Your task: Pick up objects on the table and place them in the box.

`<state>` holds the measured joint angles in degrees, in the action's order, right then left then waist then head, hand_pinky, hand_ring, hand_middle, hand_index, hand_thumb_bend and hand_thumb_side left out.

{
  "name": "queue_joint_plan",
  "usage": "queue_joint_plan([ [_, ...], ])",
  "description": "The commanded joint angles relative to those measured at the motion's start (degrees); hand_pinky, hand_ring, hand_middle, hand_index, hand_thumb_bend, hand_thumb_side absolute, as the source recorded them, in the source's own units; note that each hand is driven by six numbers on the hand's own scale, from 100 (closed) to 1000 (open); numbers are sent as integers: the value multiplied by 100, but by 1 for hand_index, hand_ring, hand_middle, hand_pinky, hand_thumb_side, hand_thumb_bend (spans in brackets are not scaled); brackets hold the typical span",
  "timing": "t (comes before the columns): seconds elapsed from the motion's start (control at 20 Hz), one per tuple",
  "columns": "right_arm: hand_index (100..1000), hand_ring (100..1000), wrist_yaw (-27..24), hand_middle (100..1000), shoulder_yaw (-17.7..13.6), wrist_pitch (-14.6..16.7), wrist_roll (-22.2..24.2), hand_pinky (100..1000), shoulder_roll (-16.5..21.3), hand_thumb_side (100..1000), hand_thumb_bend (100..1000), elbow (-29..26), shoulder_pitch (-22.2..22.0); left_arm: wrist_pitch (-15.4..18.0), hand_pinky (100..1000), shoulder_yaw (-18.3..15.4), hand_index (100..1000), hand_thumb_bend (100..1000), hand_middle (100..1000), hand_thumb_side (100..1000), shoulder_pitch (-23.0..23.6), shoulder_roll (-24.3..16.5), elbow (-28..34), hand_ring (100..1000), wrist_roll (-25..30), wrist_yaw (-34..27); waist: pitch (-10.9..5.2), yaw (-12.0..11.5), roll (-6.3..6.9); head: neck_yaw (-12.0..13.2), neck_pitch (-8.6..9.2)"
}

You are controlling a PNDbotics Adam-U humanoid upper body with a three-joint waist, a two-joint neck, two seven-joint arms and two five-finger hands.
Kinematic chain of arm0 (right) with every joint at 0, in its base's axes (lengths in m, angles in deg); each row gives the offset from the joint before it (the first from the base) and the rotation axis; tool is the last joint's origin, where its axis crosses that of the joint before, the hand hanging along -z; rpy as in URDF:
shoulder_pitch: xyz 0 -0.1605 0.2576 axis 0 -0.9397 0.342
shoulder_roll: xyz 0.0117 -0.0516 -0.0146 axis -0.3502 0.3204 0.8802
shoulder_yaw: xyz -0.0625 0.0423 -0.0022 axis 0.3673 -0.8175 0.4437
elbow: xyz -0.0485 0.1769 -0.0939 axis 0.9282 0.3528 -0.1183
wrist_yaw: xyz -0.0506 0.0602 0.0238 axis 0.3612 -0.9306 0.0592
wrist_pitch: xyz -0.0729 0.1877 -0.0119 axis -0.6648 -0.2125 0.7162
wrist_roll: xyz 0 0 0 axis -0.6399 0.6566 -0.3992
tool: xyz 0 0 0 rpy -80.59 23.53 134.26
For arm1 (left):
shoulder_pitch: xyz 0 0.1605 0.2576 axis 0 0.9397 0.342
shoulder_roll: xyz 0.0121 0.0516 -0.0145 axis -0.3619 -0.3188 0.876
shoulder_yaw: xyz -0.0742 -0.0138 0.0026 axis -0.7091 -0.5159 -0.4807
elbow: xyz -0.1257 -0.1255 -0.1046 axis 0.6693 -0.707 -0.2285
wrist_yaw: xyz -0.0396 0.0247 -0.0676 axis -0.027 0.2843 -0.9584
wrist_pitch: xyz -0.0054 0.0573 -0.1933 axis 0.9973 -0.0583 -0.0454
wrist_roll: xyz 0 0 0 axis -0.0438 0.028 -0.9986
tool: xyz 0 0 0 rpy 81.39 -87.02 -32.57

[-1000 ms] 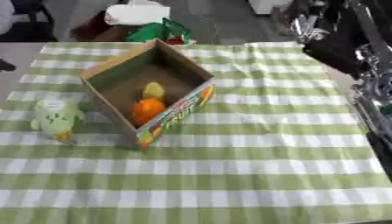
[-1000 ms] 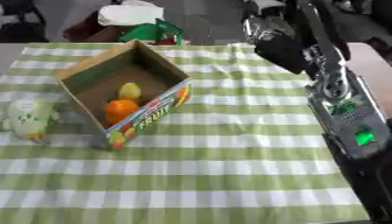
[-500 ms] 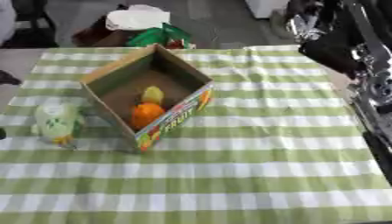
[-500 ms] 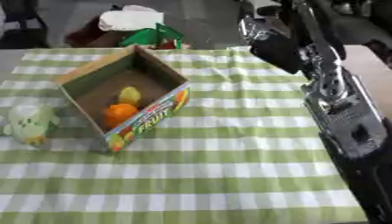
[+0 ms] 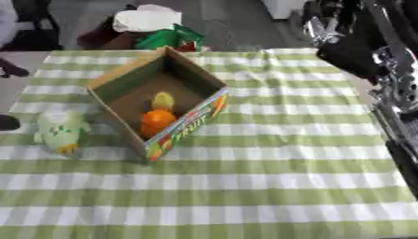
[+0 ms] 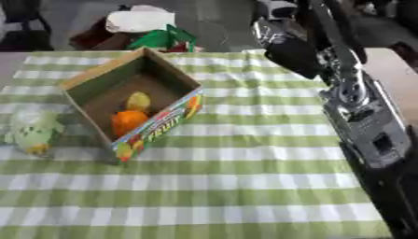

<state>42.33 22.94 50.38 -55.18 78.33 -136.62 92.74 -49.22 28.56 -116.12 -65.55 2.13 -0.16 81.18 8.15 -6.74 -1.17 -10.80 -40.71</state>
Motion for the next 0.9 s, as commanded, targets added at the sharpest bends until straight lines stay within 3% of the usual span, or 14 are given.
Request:
queue_joint_plan([
  [0.05, 880, 861, -22, 744, -32, -9, -5, 789, 68, 346, 100, -109, 99, 841, 768, -91, 989, 705, 874, 1000, -148, -88, 83, 866, 1006, -81, -65, -9, 17, -24, 59],
  [0.4, 880, 862, -15, 743, -25, -33, -7, 791, 61, 351, 100, -109, 121, 751, 768, 1, 1000, 743, 872, 1000, -334, 194, -161, 865, 1107, 122, 10, -4, 1, -24, 68],
  [0.9, 879, 861, -7, 739, -7, -70, -18, 792, 54, 347, 100, -109, 119, 722, 772, 2, 1000, 790, 876, 1000, -328, 353, -390, 868, 1064, -108, 135, 12, 21, 11, 122],
])
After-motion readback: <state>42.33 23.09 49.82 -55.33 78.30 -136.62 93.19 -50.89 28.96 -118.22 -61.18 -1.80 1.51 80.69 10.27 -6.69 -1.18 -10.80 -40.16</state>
